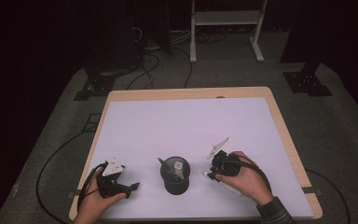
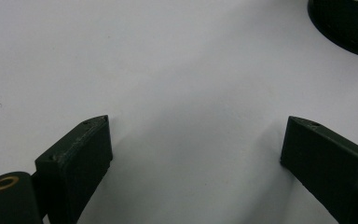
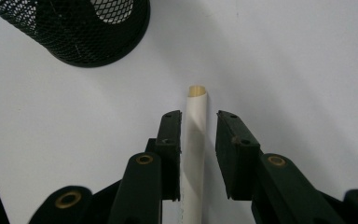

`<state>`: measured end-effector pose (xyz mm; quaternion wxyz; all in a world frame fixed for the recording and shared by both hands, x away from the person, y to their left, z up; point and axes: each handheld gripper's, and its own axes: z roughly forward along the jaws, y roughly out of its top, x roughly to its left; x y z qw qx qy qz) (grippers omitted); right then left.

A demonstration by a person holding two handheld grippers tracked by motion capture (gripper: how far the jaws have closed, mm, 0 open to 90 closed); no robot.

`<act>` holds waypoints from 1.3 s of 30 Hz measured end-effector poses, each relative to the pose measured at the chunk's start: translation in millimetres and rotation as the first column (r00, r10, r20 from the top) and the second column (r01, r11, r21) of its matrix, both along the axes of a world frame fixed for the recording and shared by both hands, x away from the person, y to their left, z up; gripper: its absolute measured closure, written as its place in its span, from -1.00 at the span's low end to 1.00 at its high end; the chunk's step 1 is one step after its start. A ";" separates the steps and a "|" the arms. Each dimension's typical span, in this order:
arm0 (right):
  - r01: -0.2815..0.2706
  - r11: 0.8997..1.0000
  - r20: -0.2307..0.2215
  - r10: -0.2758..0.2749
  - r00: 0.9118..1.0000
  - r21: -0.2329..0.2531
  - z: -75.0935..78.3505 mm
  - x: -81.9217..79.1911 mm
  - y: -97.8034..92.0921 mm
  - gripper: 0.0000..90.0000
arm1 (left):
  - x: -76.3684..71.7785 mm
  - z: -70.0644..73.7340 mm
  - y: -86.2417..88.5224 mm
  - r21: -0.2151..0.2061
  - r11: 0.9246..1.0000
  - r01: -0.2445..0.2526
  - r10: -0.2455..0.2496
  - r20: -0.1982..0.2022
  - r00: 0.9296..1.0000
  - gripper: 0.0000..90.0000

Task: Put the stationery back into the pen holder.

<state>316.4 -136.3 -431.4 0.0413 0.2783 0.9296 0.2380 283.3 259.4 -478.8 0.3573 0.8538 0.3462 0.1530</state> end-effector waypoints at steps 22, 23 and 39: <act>-0.031 0.991 -0.059 0.023 0.998 -0.129 -10.5 11.3 22.1 0.58 | -0.1 -0.1 -0.1 -0.001 1.000 -0.001 0.001 0.000 1.000 -0.83; -0.026 0.991 -0.062 0.017 0.998 -0.133 -11.1 11.3 23.0 0.59 | -0.1 0.0 0.0 0.000 1.000 0.000 0.000 0.000 1.000 -0.83; -0.009 0.980 -0.096 -0.011 0.995 -0.199 -9.5 16.8 31.5 0.69 | -0.1 -0.3 -0.3 -0.002 1.000 -0.002 0.002 0.002 1.000 -0.83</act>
